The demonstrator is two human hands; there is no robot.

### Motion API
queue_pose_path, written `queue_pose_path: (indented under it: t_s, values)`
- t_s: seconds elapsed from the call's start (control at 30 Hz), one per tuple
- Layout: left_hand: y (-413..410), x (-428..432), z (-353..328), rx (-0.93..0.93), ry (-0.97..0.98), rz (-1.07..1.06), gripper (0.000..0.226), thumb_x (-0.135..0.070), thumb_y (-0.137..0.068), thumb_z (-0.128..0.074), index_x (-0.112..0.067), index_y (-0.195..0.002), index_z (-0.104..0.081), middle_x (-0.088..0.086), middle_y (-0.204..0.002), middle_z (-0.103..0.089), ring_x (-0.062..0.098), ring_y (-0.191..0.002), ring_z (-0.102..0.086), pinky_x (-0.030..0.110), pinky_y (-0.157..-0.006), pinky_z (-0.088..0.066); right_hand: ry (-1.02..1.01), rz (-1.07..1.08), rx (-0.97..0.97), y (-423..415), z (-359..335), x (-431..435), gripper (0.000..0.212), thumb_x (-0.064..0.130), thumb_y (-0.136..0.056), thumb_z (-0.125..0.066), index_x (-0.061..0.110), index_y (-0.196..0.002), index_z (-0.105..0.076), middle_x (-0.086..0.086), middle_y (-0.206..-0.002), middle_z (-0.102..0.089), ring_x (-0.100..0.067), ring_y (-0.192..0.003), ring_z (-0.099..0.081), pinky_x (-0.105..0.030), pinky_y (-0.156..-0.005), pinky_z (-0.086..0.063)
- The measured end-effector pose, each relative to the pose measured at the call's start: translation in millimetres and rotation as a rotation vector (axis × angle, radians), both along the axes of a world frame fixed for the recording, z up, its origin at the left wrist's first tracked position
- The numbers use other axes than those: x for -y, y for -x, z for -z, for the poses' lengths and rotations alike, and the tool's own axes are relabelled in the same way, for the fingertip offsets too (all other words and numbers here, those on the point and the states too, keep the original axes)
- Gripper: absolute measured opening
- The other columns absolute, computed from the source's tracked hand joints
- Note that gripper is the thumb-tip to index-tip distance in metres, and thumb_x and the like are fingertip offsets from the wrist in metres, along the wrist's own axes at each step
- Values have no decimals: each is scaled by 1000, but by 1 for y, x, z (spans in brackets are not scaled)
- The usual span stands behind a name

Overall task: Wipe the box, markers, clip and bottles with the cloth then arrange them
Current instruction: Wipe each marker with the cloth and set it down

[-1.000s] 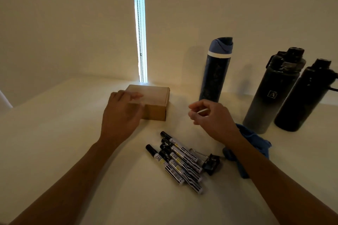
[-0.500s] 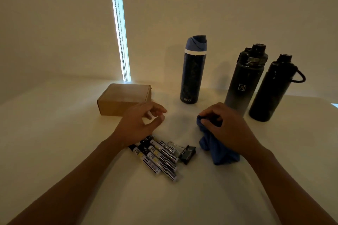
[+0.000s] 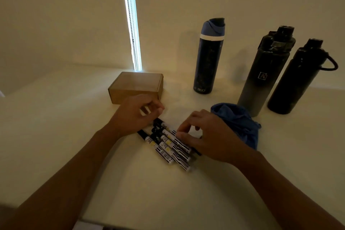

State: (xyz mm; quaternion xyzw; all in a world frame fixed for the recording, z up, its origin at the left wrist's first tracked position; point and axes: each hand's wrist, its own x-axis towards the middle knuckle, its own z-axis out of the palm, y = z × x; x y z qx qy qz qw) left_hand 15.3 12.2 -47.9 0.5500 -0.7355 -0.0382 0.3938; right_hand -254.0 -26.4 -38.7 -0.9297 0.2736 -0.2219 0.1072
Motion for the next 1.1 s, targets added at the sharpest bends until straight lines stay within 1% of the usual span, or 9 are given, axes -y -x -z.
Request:
queue_pose_path:
  t_s: [0.2, 0.33, 0.53, 0.7, 0.77, 0.83, 0.9, 1.0, 1.1]
  values:
    - [-7, 2, 3, -4, -11, -47, 9, -28, -100, -69, -27, -106, -76, -16, -97, -72, 11, -94, -67, 18, -73, -52, -31, 59, 19, -9, 6, 2, 21, 60, -88, -62, 41, -95, -67, 20, -84, -58, 3, -86, -50, -18, -69, -37]
    - [-12, 5, 6, -58, -4, -78, 12, -34, -104, -64, -31, -109, -74, -14, -100, -73, 10, -95, -67, 25, -78, -53, -66, 105, -5, -14, 4, 4, 22, 61, -85, -64, 40, -92, -67, 18, -81, -61, 2, -83, -54, -25, -74, -48]
    - [-3, 11, 1, -218, 25, -172, 18, -39, -105, -58, -31, -107, -74, -17, -98, -73, 6, -93, -66, 26, -79, -55, -127, 165, -9, -21, 2, 10, 22, 56, -81, -70, 36, -88, -70, 15, -72, -64, -2, -69, -60, -25, -64, -54]
    - [19, 27, -17, -375, 87, -205, 15, -43, -106, -55, -38, -109, -69, -30, -101, -68, -3, -97, -63, 11, -78, -51, -262, 246, 219, -3, -7, 31, 18, 52, -81, -74, 35, -87, -71, 11, -73, -66, -2, -60, -56, -16, -53, -43]
    - [30, 37, -25, -395, 115, -213, 15, -43, -104, -59, -35, -109, -71, -30, -96, -69, -2, -95, -65, 13, -75, -52, -296, 313, 363, 5, -10, 39, 18, 50, -84, -73, 34, -92, -71, 12, -77, -69, -1, -63, -60, -15, -57, -48]
    - [41, 49, -29, -394, 105, -213, 19, -46, -102, -61, -32, -107, -72, -23, -89, -72, 2, -89, -68, 21, -72, -56, -345, 381, 504, 10, -10, 42, 22, 49, -85, -71, 31, -98, -70, 12, -81, -71, -1, -70, -66, -19, -66, -56]
    - [53, 57, -30, -384, 80, -212, 20, -51, -101, -61, -34, -104, -71, -19, -86, -74, 3, -85, -70, 24, -73, -58, -400, 399, 602, 15, -9, 40, 24, 50, -87, -70, 30, -99, -70, 12, -82, -72, -2, -74, -68, -22, -70, -57]
    - [74, 52, -25, -288, 52, -165, 24, -62, -96, -56, -41, -102, -69, -23, -87, -72, -1, -87, -68, 13, -72, -53, -432, 377, 651, 21, -10, 32, 24, 51, -88, -69, 30, -100, -71, 14, -90, -73, -5, -85, -69, -22, -76, -56]
    - [89, 35, -17, -233, 55, -67, 25, -64, -93, -57, -46, -103, -70, -28, -90, -71, 1, -90, -68, 19, -72, -55, -443, 339, 655, 15, -10, 24, 24, 49, -88, -70, 29, -101, -72, 14, -93, -73, -5, -89, -69, -21, -78, -56]
